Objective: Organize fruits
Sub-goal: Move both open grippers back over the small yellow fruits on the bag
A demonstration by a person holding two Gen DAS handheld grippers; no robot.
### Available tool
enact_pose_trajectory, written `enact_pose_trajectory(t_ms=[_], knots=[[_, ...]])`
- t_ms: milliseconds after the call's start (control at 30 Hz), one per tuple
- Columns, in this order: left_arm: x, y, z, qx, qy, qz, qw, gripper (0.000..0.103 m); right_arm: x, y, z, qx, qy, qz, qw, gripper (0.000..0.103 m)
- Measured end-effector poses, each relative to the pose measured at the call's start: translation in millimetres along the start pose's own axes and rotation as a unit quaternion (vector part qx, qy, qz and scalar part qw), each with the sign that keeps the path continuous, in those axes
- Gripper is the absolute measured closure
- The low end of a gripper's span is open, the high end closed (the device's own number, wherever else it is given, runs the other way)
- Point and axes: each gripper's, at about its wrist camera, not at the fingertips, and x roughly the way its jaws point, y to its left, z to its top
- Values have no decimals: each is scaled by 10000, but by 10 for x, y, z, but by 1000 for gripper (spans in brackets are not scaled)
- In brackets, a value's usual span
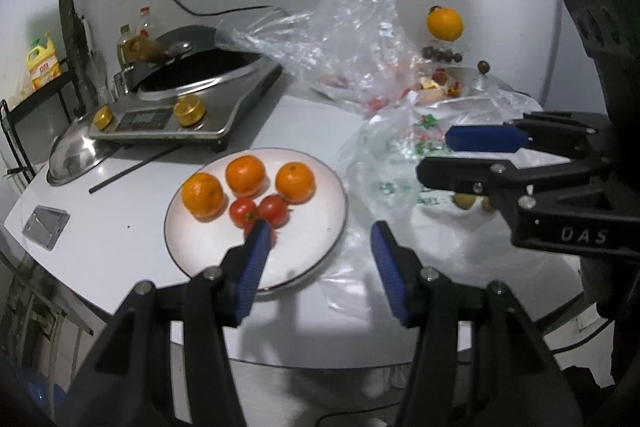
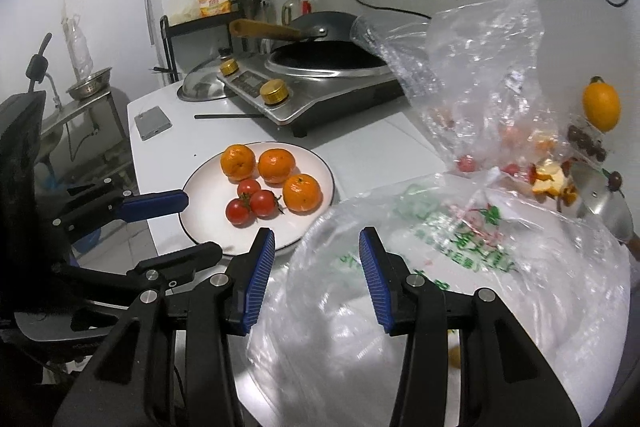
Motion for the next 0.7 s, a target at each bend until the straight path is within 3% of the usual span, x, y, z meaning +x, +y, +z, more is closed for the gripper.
enact_pose_trajectory(t_ms=[700], knots=[[-67, -830, 183, 337, -139, -360, 9987, 49, -631, -549, -404, 337, -279, -315, 9985, 56]])
